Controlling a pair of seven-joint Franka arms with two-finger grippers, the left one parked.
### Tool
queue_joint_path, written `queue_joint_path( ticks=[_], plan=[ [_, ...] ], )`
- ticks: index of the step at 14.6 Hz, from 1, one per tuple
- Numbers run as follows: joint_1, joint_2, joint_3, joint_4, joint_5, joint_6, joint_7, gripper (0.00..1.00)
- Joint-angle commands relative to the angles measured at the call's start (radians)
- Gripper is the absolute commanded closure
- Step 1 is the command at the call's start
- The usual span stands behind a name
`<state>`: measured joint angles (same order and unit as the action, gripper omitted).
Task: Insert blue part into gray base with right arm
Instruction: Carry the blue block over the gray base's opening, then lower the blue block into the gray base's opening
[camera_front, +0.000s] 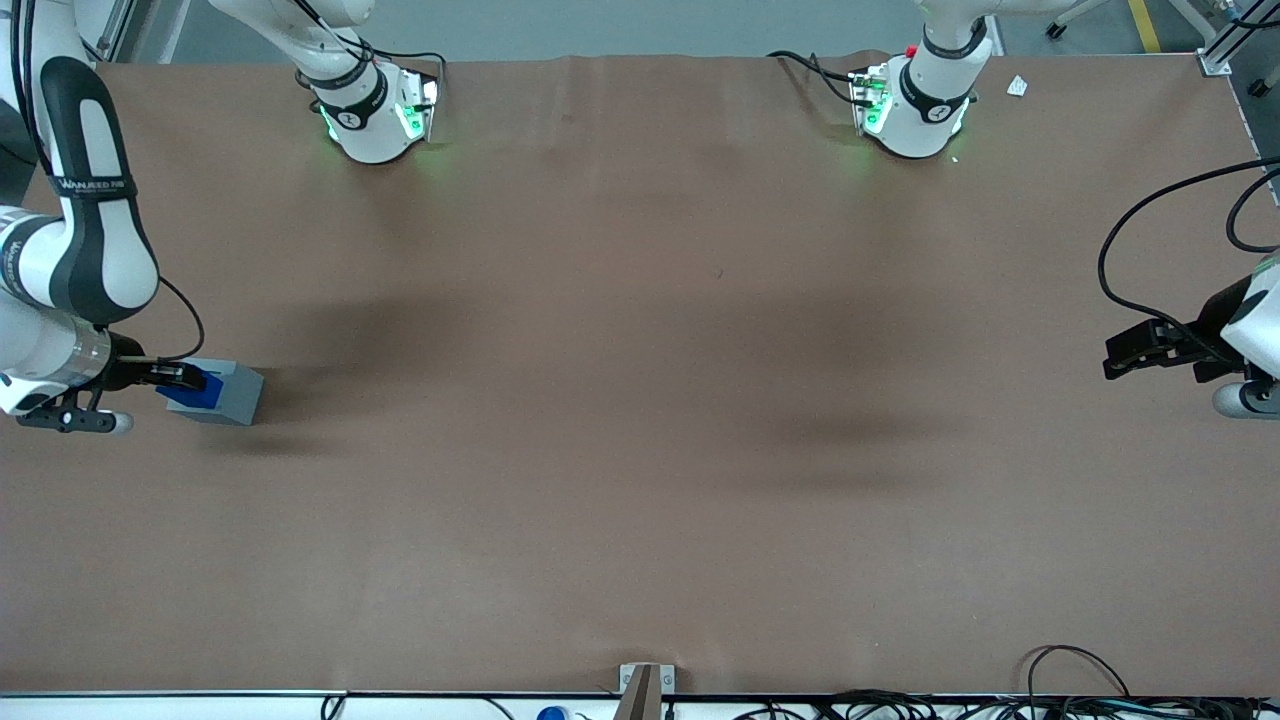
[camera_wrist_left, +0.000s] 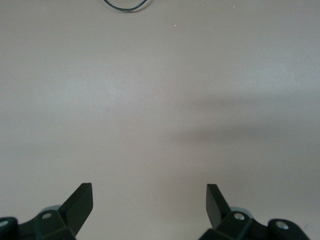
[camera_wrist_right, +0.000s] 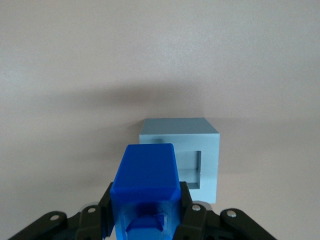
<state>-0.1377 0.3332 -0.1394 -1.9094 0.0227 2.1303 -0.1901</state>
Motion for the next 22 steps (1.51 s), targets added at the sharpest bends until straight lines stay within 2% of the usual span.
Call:
queue_joint_path(
  ticks=[1, 22],
  plan=[
    [-0.026, 0.026, 0.012, 0.029, -0.006, -0.006, -0.014, 0.95],
    [-0.059, 0.033, 0.012, 0.016, -0.004, -0.053, -0.06, 0.95]
  ],
)
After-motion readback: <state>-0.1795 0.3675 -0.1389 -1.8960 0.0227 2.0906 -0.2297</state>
